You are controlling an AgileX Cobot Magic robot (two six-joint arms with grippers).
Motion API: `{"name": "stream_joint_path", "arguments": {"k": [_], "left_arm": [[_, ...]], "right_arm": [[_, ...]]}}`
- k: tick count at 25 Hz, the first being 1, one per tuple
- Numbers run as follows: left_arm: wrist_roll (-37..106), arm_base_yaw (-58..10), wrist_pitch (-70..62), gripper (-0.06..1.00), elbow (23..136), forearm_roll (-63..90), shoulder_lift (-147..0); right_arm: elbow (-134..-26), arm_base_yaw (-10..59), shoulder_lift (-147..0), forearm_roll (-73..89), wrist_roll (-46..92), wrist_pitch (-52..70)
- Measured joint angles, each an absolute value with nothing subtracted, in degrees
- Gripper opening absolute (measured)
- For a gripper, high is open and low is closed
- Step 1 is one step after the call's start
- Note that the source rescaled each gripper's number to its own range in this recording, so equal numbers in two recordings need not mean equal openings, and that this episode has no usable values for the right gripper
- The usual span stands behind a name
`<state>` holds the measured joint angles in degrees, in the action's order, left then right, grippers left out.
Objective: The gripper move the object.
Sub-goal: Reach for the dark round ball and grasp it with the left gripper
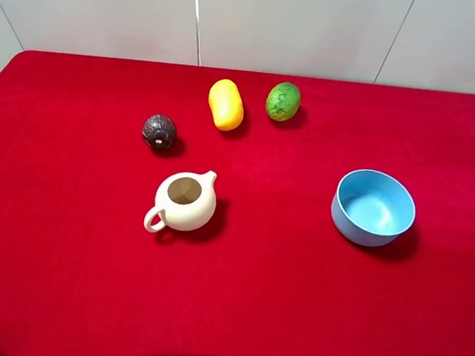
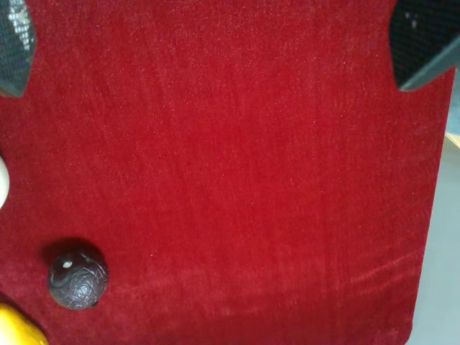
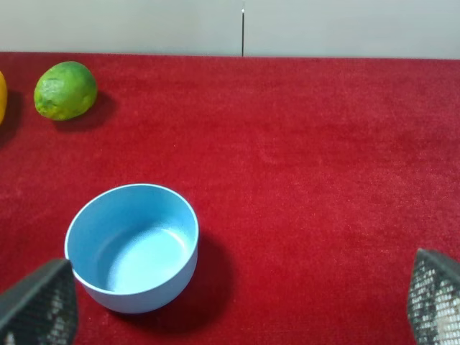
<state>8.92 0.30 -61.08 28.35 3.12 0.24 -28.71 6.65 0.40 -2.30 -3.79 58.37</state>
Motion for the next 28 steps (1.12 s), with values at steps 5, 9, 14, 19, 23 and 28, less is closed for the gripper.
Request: {"name": "stream_joint_path", "arguments": {"k": [5,9,14,19,23,28], "left_arm": [[8.92,0.3,-61.08,0.97,28.35,3.12,0.24],[8.92,0.3,-61.08,0.97,28.35,3.12,0.24],[8.92,0.3,-61.08,0.97,28.35,3.12,0.24],[8.92,0.3,-61.19,0.97,28.41,3.12,0.24],[8.92,0.3,-61.44,0.97,29.06,3.12,0.24],[8.92,0.3,-61.52,0.97,29.33,3.12,-0.43]], "right_arm": [[-28.71,6.65,0.4,-2.3,-3.79,58.37],[-28.71,6.65,0.4,-2.3,-3.79,58.37],[-28.71,6.65,0.4,-2.3,-3.79,58.37],[-28.71,6.65,0.4,-2.3,-3.79,58.37],[-28.71,6.65,0.4,-2.3,-3.79,58.37],[-28.71,6.65,0.4,-2.3,-3.79,58.37]]}}
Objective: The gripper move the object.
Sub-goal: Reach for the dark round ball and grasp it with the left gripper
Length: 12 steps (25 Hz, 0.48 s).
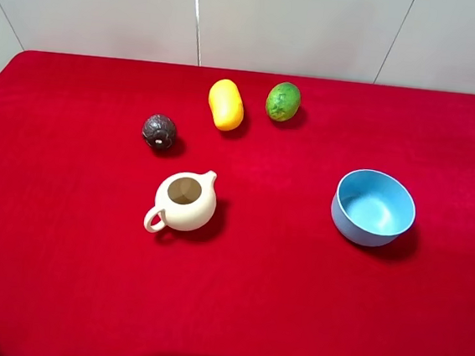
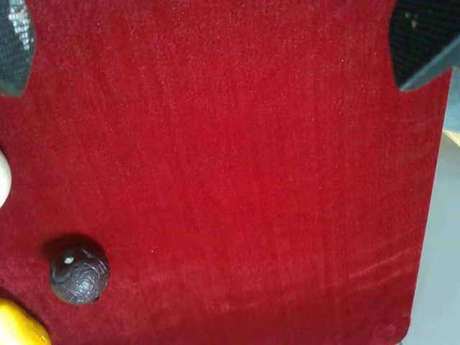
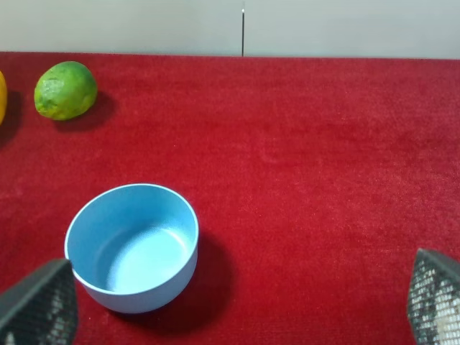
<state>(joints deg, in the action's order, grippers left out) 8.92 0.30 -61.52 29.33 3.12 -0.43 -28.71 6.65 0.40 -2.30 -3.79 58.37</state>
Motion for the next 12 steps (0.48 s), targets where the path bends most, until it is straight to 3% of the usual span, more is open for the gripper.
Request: {"name": "stream_joint_path", "arguments": {"k": [12], "left_arm": [[8.92,0.3,-60.9,0.97,33.29,3.12,-19.72]], "right_arm": [[-28.71,6.65,0.4,-2.3,-3.79,58.37]]}}
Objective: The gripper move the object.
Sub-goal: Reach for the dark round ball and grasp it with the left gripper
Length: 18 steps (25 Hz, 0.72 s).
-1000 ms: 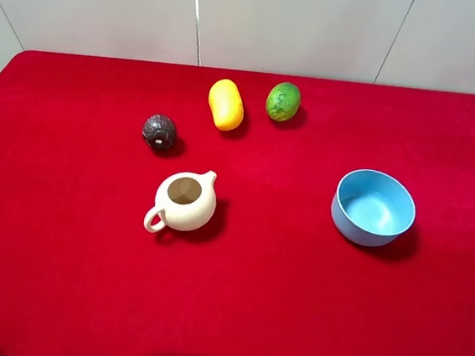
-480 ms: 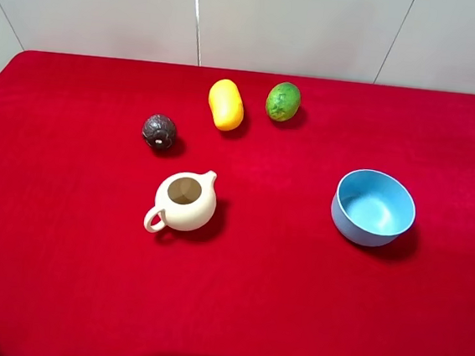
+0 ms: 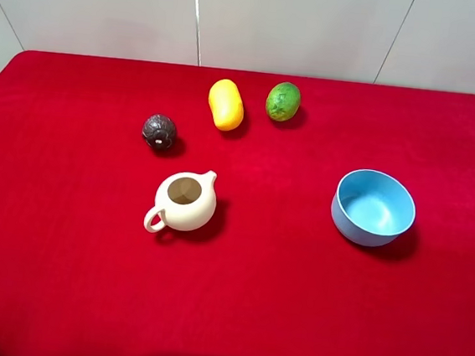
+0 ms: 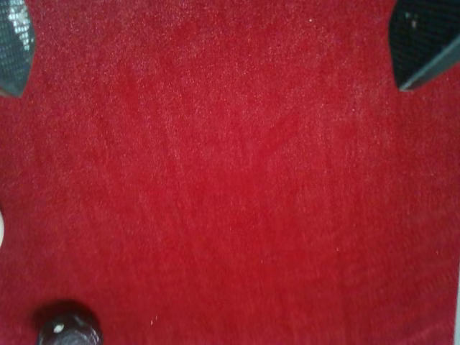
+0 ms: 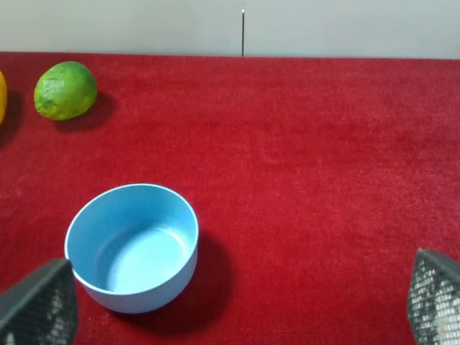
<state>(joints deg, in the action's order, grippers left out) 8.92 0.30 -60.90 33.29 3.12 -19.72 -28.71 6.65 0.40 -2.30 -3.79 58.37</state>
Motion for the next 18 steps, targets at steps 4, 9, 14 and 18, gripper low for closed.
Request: {"name": "stream_joint_path", "arguments": {"k": [4,9,14,18], "left_arm": [[8.98,0.3,-59.71,0.97,35.29,3.18,-26.5],[11.22,0.52,-57.49,0.97,37.29,4.57,-34.09],[13.25,0.52,-54.89,0.97,39.83,6.81,-41.69],[14.4,0.52,-53.49,0.97,41.99,9.2,-48.04]], "right_arm": [[-28.71,6.65,0.4,-2.3,-3.79,58.37],[-28.71,6.65,0.4,-2.3,-3.79,58.37],[-28.71,6.65,0.4,-2.3,-3.79,58.37],[-28.71,6.65,0.4,-2.3,-3.79,58.37]]}}
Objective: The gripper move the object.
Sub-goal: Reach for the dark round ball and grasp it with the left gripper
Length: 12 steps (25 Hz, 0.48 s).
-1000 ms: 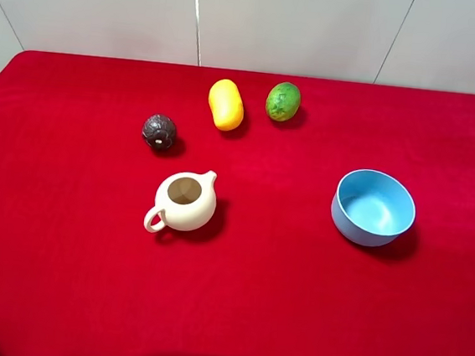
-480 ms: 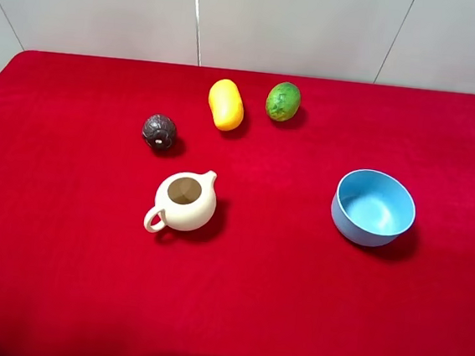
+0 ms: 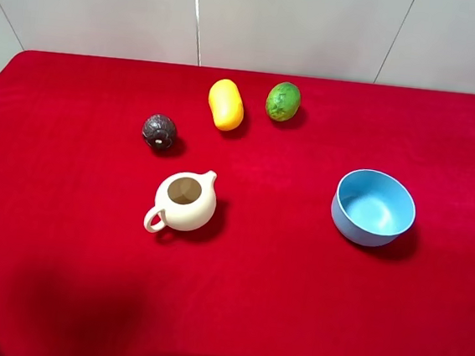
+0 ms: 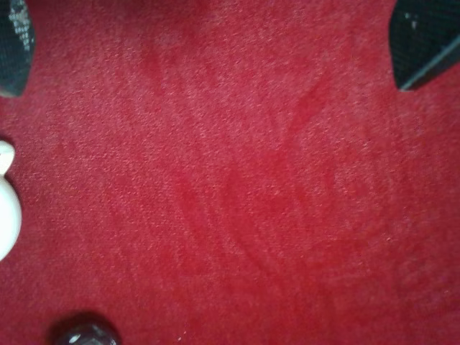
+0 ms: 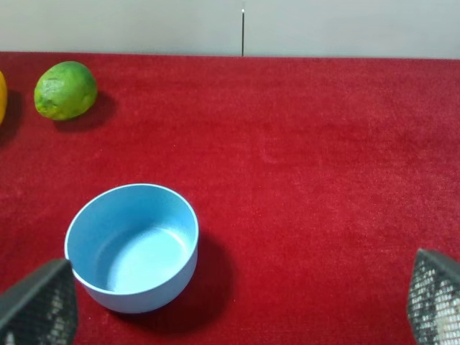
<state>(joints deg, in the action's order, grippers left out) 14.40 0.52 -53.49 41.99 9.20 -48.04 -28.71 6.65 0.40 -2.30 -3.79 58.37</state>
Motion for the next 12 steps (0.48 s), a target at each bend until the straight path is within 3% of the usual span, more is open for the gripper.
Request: {"name": "stream_joint_path", "arguments": {"k": [12], "left_arm": [[17.6,-2.52,-50.21,0.97,48.65,12.41,-66.43]], "right_arm": [[-28.71,6.65,0.4,-2.3,-3.79,58.37]]}}
